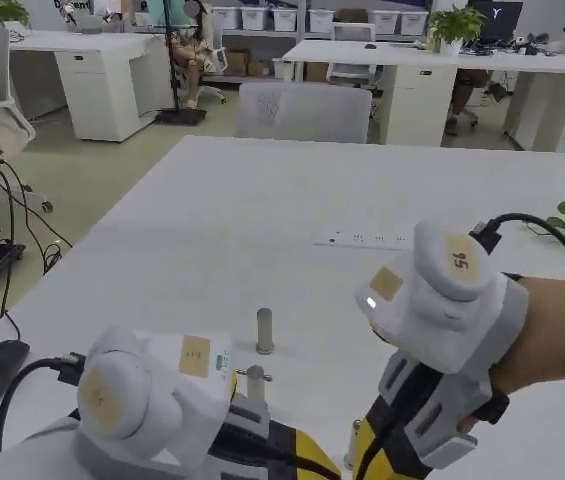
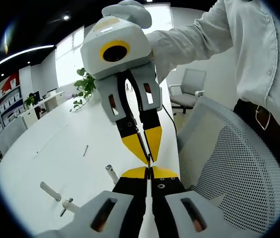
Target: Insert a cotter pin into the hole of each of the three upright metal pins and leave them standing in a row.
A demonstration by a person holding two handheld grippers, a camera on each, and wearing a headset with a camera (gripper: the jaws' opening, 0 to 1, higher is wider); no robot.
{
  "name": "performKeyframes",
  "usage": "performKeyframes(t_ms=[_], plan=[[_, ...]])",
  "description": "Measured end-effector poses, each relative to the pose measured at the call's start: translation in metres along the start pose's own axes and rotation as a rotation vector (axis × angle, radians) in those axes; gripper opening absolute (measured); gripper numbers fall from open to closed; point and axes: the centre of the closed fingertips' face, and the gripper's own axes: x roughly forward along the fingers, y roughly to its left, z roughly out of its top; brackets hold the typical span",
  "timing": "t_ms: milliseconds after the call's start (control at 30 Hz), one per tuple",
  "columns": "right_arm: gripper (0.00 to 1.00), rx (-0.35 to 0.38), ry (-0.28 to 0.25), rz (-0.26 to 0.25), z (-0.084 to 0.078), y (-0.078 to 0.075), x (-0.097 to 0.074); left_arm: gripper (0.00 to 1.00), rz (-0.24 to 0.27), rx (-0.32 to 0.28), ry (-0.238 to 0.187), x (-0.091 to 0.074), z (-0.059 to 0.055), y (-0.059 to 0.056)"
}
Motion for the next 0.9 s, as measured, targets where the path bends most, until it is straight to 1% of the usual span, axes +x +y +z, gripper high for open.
performKeyframes(t_ms=[200,367,433,567,667,767,833,900], plan=[[0.05,0.021,-0.016,-0.012,0.002,-0.002,-0.002,0.00,0.006,-0.009,0.001,-0.002,0.000,0.002],[0.06,0.012,-0.012,-0.027,0.002,-0.004,-0.002,0.00,0.006,-0.018,0.013,-0.001,-0.002,0.002],[0.06,0.023,-0.014,-0.030,0.002,-0.004,-0.003,0.00,0.007,-0.020,0.016,0.000,-0.003,0.002],[0.05,0.014,-0.015,-0.046,0.000,-0.005,-0.004,0.00,0.008,-0.023,0.012,0.001,-0.001,0.003],[0.04,0.031,-0.023,-0.057,-0.001,-0.006,-0.006,0.00,0.003,-0.038,0.006,0.002,-0.001,0.004],[0.04,0.052,-0.037,-0.075,-0.002,-0.009,-0.008,0.00,0.009,-0.037,-0.005,0.003,0.000,0.005],[0.04,0.055,-0.042,-0.093,-0.002,-0.011,-0.009,0.00,0.022,-0.025,-0.010,0.003,0.000,0.008],[0.04,0.063,-0.048,-0.098,-0.003,-0.011,-0.010,0.00,0.017,-0.031,-0.017,0.004,0.000,0.008]])
